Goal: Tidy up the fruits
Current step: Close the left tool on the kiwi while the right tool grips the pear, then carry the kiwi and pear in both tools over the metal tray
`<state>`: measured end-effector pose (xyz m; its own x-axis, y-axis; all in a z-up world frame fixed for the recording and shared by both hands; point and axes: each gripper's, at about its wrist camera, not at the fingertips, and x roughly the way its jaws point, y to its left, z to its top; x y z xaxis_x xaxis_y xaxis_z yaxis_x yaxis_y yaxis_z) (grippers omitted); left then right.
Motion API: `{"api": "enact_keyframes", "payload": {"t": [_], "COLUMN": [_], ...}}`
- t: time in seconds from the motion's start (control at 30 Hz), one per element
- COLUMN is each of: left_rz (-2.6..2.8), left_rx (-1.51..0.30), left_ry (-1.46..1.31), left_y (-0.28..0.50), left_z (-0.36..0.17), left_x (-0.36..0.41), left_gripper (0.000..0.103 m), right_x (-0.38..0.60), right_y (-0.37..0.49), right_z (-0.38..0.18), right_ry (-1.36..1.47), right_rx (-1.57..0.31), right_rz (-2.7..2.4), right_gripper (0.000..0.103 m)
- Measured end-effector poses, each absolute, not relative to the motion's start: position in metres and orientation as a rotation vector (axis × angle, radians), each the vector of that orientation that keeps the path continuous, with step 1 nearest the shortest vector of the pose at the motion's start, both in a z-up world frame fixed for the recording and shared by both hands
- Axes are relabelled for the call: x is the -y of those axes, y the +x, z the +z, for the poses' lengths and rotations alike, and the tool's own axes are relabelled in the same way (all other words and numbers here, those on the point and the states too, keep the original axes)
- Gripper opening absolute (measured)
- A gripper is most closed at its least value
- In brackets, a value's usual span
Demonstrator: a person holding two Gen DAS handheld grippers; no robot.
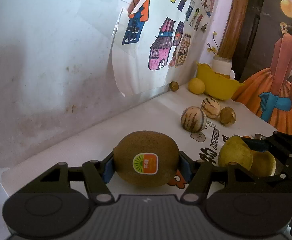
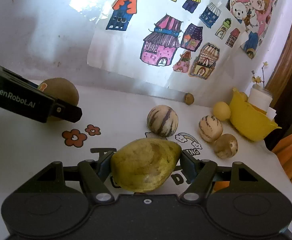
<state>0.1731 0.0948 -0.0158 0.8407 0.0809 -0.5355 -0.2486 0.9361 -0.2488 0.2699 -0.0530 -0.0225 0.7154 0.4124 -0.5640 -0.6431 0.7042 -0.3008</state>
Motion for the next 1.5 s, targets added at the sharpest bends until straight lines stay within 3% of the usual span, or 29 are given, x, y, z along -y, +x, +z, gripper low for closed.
{"api": "enact_keyframes", "payload": {"t": [0.57,0.9,1.5], "left_rz": [0.135,-0.008,-0.36], "left_rx": [-0.523,-0.508,-0.57], "left_ry": [-0.3,-0.277,-0.184], "left_y": [0.183,0.218,0.336], "left_z": [-0.002,0.021,0.023], "left_x": [-0.069,-0.02,0.107], "left_gripper": [0.067,0.067,0.067], "right_x": [0.085,0.161,0.287], "right_y": [0.257,0.257,0.308], "right_z": [0.007,0.036,0.0], "right_ry": [-0.449,-0.428,-0.394], "right_rx": [-0.444,-0.451,-0.556], "right_rz": [0.531,0.421,0.222], "right_gripper": [0.072,0.072,0.072]}}
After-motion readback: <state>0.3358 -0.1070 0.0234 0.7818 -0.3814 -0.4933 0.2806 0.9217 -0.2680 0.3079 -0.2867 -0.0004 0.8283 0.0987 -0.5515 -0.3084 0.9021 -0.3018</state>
